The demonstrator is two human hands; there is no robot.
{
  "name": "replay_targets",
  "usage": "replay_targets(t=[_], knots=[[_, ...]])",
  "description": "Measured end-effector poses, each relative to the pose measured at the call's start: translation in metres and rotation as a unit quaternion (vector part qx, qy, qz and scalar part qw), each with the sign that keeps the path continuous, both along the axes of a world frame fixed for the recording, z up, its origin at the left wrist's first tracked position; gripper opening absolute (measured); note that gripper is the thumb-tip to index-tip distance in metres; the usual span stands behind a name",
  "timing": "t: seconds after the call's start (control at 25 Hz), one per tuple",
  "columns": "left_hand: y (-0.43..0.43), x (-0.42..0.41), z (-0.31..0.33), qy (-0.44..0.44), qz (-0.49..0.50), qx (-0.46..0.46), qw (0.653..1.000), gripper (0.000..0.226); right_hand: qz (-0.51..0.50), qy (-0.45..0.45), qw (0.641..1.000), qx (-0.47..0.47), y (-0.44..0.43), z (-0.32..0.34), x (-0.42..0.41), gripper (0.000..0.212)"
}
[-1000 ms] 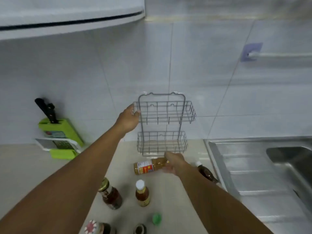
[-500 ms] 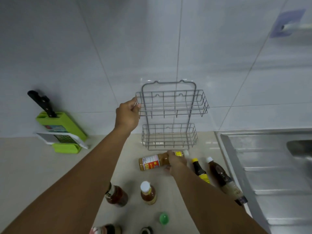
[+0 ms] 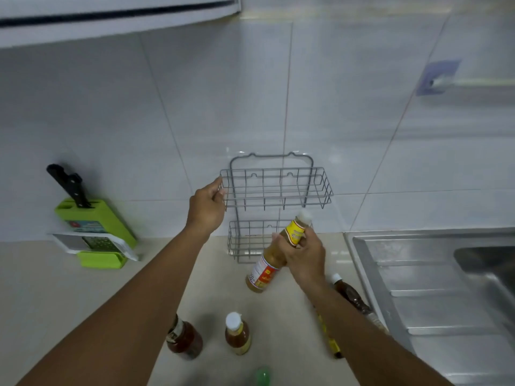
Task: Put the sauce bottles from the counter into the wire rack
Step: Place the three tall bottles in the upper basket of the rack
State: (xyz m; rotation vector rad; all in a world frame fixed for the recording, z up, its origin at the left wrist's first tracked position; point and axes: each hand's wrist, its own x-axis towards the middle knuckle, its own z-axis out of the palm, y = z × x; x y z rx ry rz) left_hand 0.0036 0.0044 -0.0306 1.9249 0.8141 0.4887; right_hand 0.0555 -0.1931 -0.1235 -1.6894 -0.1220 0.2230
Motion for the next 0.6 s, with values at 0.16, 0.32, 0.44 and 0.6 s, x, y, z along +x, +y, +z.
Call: replay_targets(t=[0.16,0.32,0.44,0.6], knots=[[0.004,-0.001,-0.001,-0.015,-0.005,-0.029,0.999,0.044,0.02,-0.171,0.985,0.022,-0.004,0.121,0.013,0.036],[0.003,-0.003,-0.003,-0.043,-0.014,-0.046,0.998,0.044,-0.012,-0.281,0.96,0.015,0.035,0.194,0.035,0.045],[0.003,-0.001,-0.003,-0.046,-0.029,-0.045,0.997,0.044,0.01,-0.331,0.943,-0.034,0.074,0.202,0.047,0.051],[0.008,-0.004,-0.003,-0.043,-0.05,-0.055,0.996,0.046,0.054,-0.36,0.925,-0.109,0.113,0.186,0.049,0.054]])
